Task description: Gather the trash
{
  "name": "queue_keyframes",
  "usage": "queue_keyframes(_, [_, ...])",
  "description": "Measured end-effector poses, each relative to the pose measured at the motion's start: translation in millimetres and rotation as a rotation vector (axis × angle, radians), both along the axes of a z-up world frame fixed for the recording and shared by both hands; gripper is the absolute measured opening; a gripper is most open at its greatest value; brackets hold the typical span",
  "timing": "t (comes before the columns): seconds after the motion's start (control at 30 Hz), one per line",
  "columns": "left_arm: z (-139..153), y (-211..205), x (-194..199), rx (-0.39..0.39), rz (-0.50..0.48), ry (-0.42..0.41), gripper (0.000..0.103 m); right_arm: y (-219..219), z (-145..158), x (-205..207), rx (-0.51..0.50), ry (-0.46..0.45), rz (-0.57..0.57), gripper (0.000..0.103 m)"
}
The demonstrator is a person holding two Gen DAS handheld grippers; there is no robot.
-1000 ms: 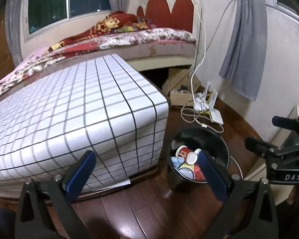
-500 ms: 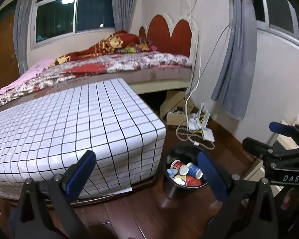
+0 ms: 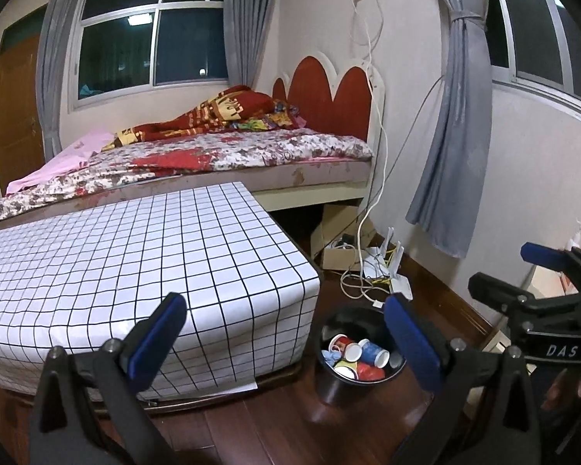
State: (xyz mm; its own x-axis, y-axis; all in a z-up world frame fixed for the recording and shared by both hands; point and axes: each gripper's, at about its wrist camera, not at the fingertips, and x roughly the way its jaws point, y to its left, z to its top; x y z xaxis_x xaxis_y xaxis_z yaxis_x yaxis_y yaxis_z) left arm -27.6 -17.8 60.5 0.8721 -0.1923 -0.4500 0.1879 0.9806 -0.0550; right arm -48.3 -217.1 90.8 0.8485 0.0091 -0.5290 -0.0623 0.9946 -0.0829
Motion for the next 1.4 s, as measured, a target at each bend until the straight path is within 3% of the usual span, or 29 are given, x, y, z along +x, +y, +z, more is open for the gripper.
queue_keyframes(1.4, [5.9,-8.6,-5.4,0.012,-0.012,-0.019,0.102,-6.5,5.4,-5.8,-0.006,-0.008,-0.004,0.102])
